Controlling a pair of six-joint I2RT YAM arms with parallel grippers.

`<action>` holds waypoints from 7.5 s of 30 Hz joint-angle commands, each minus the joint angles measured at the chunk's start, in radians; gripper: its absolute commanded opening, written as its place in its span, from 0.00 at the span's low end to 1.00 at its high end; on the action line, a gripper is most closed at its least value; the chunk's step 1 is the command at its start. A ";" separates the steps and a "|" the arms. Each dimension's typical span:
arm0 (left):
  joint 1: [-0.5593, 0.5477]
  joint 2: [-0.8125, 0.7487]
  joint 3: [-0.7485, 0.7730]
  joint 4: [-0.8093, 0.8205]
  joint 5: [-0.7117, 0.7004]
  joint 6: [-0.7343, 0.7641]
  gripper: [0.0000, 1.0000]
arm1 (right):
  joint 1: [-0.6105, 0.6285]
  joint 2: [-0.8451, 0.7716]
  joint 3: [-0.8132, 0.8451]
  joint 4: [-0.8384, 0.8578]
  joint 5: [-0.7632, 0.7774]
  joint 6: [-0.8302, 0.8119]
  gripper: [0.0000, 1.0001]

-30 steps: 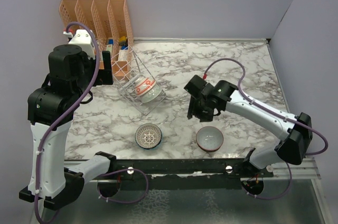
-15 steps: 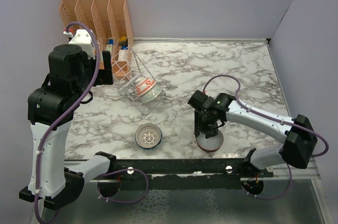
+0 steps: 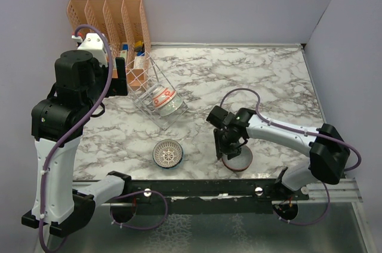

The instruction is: Load the bowls into the dish rack

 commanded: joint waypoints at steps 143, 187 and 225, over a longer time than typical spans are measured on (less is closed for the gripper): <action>-0.019 -0.019 0.006 0.027 -0.010 0.014 0.99 | -0.029 0.629 0.140 2.180 0.182 0.706 0.02; -0.030 -0.010 -0.021 0.043 -0.028 0.024 0.99 | -0.029 0.629 0.163 2.043 0.078 0.706 0.01; -0.031 -0.026 -0.034 0.044 0.006 0.010 0.99 | -0.046 0.517 0.190 2.142 0.190 0.581 0.01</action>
